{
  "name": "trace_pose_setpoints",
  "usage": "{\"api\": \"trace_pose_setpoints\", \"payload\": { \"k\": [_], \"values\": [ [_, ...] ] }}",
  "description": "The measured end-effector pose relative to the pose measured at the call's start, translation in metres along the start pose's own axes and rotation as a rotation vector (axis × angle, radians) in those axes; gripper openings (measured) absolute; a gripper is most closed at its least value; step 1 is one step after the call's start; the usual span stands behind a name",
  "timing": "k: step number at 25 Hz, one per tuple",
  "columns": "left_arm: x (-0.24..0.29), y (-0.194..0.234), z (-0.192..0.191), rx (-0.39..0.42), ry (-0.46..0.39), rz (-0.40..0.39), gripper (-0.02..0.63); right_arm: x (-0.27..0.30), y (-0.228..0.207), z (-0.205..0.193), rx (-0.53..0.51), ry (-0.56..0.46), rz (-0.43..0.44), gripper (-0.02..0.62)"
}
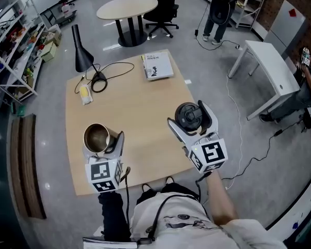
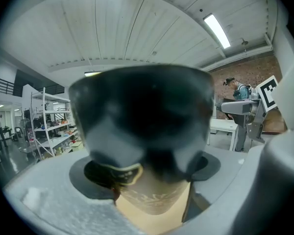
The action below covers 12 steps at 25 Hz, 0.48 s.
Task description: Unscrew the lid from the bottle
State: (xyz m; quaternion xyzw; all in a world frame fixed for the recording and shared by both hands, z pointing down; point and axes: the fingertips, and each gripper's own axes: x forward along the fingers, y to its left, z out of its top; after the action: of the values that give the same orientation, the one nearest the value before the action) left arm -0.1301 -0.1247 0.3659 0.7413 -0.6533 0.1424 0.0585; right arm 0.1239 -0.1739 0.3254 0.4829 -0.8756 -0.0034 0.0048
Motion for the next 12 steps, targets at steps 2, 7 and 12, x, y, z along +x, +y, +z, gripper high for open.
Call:
{"api": "trace_pose_setpoints", "payload": {
  "k": [2,7,12],
  "values": [
    [0.000,0.006,0.004,0.003,-0.006,0.001,0.417,0.002,0.003,0.001,-0.001,-0.002,-0.004,0.485],
    [-0.002,0.013,0.005,0.000,-0.012,-0.004,0.417,0.006,0.011,0.000,-0.002,-0.003,-0.007,0.485],
    [-0.003,0.021,0.009,0.000,-0.020,-0.012,0.416,0.013,0.018,0.002,0.000,-0.003,-0.006,0.485]
  ]
}}
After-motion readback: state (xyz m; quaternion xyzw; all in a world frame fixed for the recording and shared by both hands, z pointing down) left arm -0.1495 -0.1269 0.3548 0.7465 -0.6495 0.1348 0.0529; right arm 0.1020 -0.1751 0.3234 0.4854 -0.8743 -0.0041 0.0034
